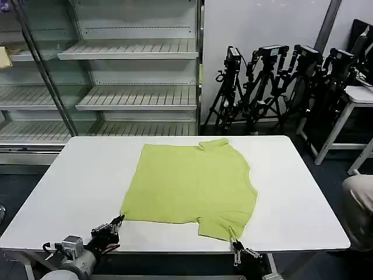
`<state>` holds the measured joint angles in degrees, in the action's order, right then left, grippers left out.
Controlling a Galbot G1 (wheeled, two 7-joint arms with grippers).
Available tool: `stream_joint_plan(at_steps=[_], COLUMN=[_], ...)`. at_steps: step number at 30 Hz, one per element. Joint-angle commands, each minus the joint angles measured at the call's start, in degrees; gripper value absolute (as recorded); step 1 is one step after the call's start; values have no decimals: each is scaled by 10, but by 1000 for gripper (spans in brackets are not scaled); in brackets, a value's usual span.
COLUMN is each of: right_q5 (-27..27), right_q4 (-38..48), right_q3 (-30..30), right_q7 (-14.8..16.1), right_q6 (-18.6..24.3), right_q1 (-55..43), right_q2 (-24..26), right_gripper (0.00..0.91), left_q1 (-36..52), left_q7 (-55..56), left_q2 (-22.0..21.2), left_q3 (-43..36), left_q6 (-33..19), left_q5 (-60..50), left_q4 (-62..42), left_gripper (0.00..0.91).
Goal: Fold and organize the clothes.
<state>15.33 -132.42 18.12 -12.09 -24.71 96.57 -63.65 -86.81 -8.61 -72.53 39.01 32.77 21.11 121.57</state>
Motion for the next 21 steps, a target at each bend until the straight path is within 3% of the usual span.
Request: stream_joint_plan(at_steps=[1, 11, 21], right_q5=[0, -3, -9], right_q4=[-14, 15, 116], right_q3=[15, 18, 0], right_q7=[1, 17, 48], right_q6=[3, -34, -65], right_q1=[-17, -134, -279], right_q2=[0, -32, -39], right_gripper=[0, 0, 0], left_q1=[25, 99, 192], left_q7=[-1, 11, 16], left_q2=[0, -1, -6], left_q3=[0, -24, -48], left_q6=[-17, -33, -25], left_q5=[24, 58, 90], left_q4=[2, -49, -109], left_gripper=[20, 10, 20])
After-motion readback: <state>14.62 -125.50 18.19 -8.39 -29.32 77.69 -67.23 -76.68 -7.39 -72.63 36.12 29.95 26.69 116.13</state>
